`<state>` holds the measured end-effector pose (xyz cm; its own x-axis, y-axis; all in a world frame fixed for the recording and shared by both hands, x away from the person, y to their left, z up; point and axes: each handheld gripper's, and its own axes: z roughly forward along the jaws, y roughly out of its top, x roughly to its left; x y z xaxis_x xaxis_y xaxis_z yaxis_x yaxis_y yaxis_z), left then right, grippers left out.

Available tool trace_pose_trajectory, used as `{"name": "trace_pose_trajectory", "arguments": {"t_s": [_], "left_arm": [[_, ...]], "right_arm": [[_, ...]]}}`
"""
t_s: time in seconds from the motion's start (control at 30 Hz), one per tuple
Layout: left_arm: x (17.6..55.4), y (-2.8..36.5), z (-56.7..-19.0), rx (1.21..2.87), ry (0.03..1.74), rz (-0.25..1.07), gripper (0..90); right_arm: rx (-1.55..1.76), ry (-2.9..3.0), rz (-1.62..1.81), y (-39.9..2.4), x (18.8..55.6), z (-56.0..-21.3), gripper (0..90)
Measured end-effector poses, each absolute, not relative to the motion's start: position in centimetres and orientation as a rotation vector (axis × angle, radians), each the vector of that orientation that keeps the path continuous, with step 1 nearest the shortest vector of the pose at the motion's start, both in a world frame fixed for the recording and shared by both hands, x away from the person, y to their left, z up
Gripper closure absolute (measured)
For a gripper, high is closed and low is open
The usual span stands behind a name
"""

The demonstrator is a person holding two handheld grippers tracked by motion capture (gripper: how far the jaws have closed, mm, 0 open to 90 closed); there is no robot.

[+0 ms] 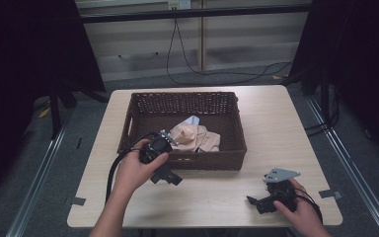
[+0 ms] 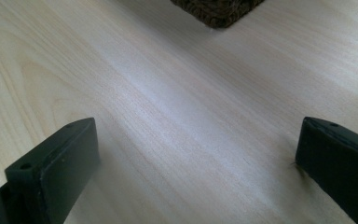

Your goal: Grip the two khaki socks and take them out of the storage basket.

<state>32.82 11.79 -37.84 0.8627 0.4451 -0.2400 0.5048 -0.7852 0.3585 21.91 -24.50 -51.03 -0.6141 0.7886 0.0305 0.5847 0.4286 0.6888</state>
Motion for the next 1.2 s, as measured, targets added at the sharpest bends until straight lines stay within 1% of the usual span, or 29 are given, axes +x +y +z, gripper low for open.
{"name": "trace_pose_trajectory", "arguments": {"t_s": [0.37,0.6,0.93,0.97,1.2], "left_arm": [[34.1,11.2,-35.5,2.605,0.683,-0.226,3.9],[35.6,11.1,-34.2,2.601,0.736,-0.218,3.8],[37.8,10.6,-34.1,2.59,0.811,-0.179,3.6],[38.4,10.3,-34.2,2.59,0.842,-0.182,3.6],[39.9,9.9,-34.8,2.58,0.913,-0.161,3.9]], "right_arm": [[1.186,2.389,0.976,-24.5,21.9,-51.0,0.0],[1.186,2.389,0.976,-24.5,21.9,-51.0,0.0],[1.182,2.385,0.98,-24.5,21.9,-51.1,0.0],[1.184,2.386,0.979,-24.5,21.9,-51.0,0.0],[1.184,2.386,0.979,-24.5,21.9,-51.0,0.0]]}}
